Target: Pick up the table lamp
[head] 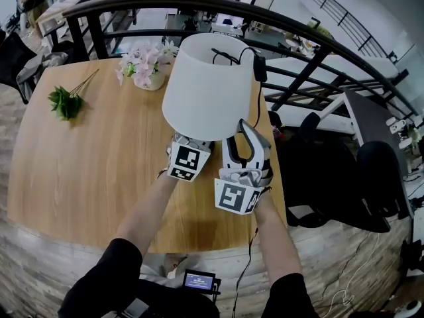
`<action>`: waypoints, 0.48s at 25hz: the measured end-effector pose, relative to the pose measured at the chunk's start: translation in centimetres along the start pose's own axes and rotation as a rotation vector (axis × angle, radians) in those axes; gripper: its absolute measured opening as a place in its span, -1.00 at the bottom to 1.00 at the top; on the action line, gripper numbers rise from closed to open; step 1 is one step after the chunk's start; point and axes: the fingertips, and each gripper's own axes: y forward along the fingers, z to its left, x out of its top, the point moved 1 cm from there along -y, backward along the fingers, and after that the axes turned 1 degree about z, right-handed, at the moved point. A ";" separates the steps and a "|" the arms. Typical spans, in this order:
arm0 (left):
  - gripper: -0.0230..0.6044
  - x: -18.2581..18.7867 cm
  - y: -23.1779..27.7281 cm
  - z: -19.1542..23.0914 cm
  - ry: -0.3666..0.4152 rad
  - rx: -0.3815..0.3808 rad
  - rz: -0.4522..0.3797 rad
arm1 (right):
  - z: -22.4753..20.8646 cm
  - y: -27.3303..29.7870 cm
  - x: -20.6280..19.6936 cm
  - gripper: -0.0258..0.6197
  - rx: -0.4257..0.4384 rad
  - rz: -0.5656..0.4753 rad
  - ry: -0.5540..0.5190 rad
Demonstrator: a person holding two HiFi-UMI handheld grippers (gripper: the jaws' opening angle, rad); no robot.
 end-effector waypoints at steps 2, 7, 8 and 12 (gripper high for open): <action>-0.40 0.3 0.1 0.0 -0.017 -0.009 -0.004 | -0.1 0.2 0.1 -0.41 -0.008 -0.007 -0.007; -0.41 1.4 0.2 0.5 -0.058 -0.007 -0.023 | -1.0 0.7 0.3 -0.48 -0.020 0.001 0.010; -0.42 1.7 0.3 0.6 -0.067 -0.011 -0.022 | -1.3 0.9 0.3 -0.48 -0.023 0.008 0.028; -0.43 3.4 0.3 0.6 -0.088 -0.029 -0.007 | -2.7 1.2 1.2 -0.50 -0.022 0.035 0.103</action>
